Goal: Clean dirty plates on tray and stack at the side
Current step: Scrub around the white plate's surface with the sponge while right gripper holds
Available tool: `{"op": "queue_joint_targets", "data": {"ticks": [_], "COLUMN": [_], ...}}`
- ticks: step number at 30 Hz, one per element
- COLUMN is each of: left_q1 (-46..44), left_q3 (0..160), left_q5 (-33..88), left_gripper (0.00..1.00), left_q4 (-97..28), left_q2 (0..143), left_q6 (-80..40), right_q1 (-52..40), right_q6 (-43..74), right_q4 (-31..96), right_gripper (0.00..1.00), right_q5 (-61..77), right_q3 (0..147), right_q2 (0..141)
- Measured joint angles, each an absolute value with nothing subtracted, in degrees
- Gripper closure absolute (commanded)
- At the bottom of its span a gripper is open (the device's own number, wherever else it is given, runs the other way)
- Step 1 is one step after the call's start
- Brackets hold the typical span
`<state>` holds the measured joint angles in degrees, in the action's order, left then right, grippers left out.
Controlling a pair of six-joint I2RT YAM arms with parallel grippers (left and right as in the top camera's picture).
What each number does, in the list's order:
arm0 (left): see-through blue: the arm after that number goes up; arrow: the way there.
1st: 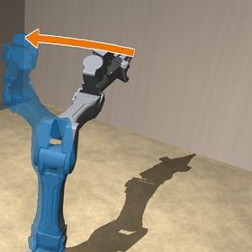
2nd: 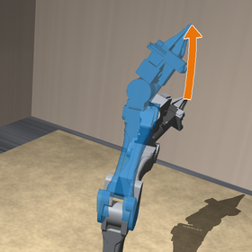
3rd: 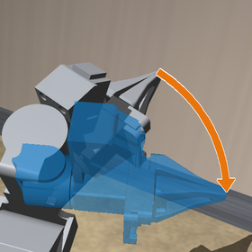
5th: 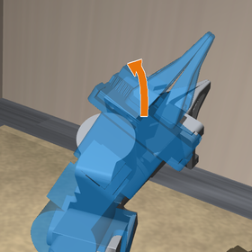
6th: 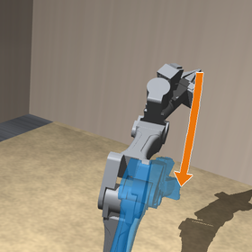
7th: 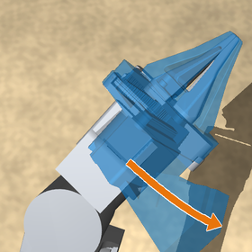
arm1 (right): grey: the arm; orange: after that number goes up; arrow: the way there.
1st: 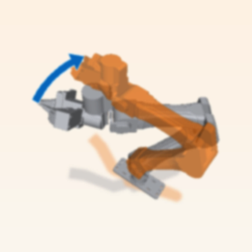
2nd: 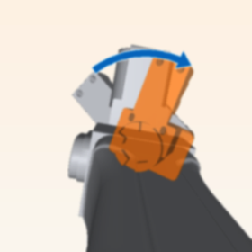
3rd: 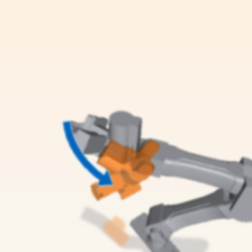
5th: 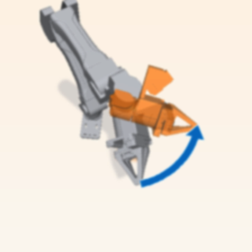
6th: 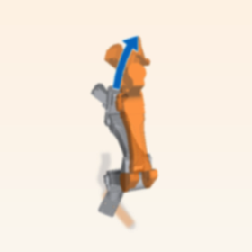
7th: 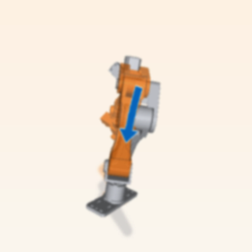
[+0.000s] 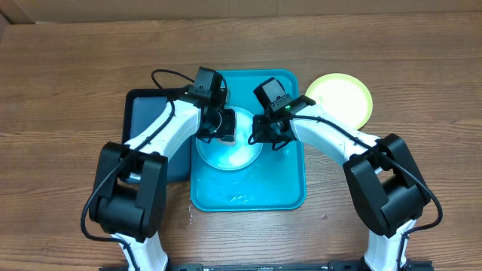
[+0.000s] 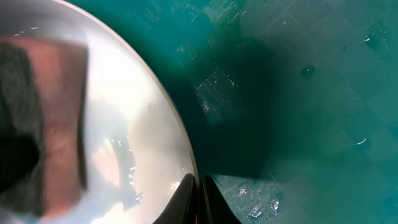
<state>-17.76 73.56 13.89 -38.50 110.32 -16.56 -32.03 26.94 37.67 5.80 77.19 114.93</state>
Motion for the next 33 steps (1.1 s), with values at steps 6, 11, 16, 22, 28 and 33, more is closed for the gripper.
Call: {"op": "queue_joint_targets", "data": {"ticks": [6,11,16,22,28,33], "left_q1": [-17.8,-17.9,-17.9,-18.3,-17.4,-16.7], "left_q3": [75.1,74.9,72.1,70.8,71.5,71.9], "left_q5": [13.6,10.5,8.3,8.6,14.7,22.9], "left_gripper": [0.96,0.95,0.96,0.96,0.96,0.96], "left_q4": [-44.5,-46.5,-44.6,-40.6,-36.4,-30.9], "left_q2": [108.6,108.7,109.2,111.2,113.4,115.2], "left_q6": [-16.6,-16.6,-17.2,-18.3,-18.6,-19.2], "right_q1": [-32.0,-32.0,-32.0,-32.0,-31.2,-30.6], "right_q6": [27.0,26.9,26.9,27.0,27.0,27.0], "right_q4": [37.6,37.6,37.6,37.4,37.7,37.7], "right_gripper": [0.96,0.96,0.96,0.96,0.96,0.96], "right_q5": [5.9,6.0,6.0,5.6,2.7,1.6], "right_q3": [77.2,77.2,77.2,77.2,77.2,77.2], "right_q2": [114.9,114.9,114.9,114.9,114.9,114.9]}}
